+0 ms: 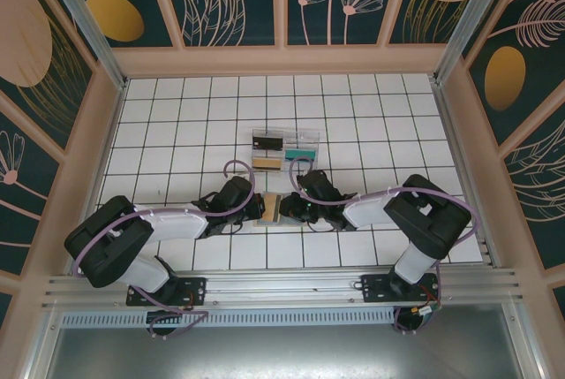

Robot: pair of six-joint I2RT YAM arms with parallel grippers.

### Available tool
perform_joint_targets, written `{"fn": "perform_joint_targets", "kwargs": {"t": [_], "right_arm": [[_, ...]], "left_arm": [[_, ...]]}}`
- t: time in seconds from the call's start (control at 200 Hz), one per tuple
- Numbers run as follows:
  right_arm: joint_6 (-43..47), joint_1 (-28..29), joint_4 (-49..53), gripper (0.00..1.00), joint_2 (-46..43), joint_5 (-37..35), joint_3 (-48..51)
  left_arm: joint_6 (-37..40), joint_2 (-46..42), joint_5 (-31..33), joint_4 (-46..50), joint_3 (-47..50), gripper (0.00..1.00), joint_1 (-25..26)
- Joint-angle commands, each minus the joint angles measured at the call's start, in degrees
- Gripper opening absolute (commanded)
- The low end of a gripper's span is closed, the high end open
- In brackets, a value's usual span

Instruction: Take the credit cards out of the card holder

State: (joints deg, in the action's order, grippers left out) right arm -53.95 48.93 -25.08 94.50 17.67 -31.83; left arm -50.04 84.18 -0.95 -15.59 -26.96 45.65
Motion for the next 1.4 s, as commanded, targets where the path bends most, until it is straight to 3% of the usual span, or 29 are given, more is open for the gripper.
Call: {"fn": "perform_joint_targets", "kwargs": {"t": [0.0,0.16,0.27,0.666,0.986,1.036,1.096,1.396], "right_arm": [[0.88,0.73,-2.66,0.14,0.98,0.87,-1.22],[0.78,0.73,-3.66,0.14,0.72,1.22,-1.28],[0.68,0.73,-3.57,0.0,0.83,1.07,-1.14],[1.03,-1.17,-1.38,0.0,-5.02,-1.15,3.3],[1.4,-2.17,-0.76,0.0,-5.42,-0.88,4.35],[1.48,-2.08,-0.89,0.12,-4.87,-0.88,4.0],[1.48,-1.91,-1.3,0.19,-4.39,-1.05,3.72],[2.04,-1.46,-1.57,0.22,-1.62,-2.02,1.38]], "left_arm": [[0.29,1.16,-1.16,3.3,0.29,0.01,-0.01],[0.25,1.42,-1.58,3.18,0.33,0.01,0.05],[0.16,1.18,-1.44,3.11,0.42,0.01,0.02],[0.51,-0.86,3.54,7.23,0.15,0.0,0.05],[0.47,-0.47,3.07,6.94,0.07,0.0,-0.02],[0.45,-0.24,2.75,6.76,-0.06,0.0,0.01],[0.47,-0.07,2.54,6.72,-0.11,0.0,0.05],[0.56,0.09,1.74,6.13,-0.03,0.0,-0.01]]}}
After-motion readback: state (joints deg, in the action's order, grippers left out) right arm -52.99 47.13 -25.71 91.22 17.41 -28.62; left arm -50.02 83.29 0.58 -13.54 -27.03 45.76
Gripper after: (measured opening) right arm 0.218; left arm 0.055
